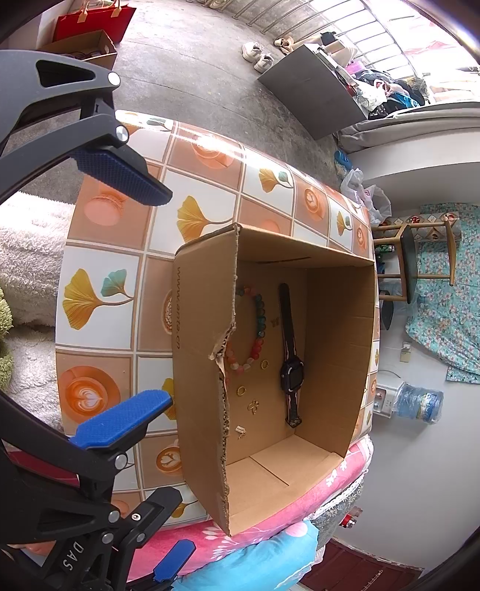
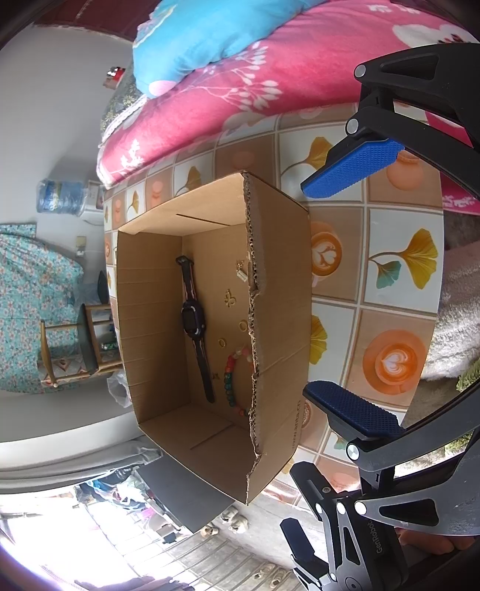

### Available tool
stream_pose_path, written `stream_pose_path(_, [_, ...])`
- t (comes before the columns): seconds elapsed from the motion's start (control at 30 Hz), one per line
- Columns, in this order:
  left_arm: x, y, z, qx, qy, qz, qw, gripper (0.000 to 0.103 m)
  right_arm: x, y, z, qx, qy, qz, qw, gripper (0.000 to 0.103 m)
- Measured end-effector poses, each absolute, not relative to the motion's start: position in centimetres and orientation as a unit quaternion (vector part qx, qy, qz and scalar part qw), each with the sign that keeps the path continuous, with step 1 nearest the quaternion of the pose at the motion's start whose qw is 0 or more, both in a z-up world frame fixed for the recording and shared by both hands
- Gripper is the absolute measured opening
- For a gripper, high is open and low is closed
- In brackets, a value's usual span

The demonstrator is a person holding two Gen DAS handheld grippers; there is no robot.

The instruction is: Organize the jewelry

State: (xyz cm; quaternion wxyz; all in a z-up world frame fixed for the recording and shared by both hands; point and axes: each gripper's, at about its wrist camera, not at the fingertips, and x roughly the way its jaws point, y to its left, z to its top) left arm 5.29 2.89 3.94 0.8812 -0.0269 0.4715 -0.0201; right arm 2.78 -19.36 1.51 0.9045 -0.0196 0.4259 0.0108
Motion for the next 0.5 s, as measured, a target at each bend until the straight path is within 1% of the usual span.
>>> stream_pose_path(0.5, [5.18,2.98,3.74,-0.028,0.475,-0.019,0.879,0.097,2.75,-19.48,1.60,-0.019,0.426,0.011,0.904,0.096])
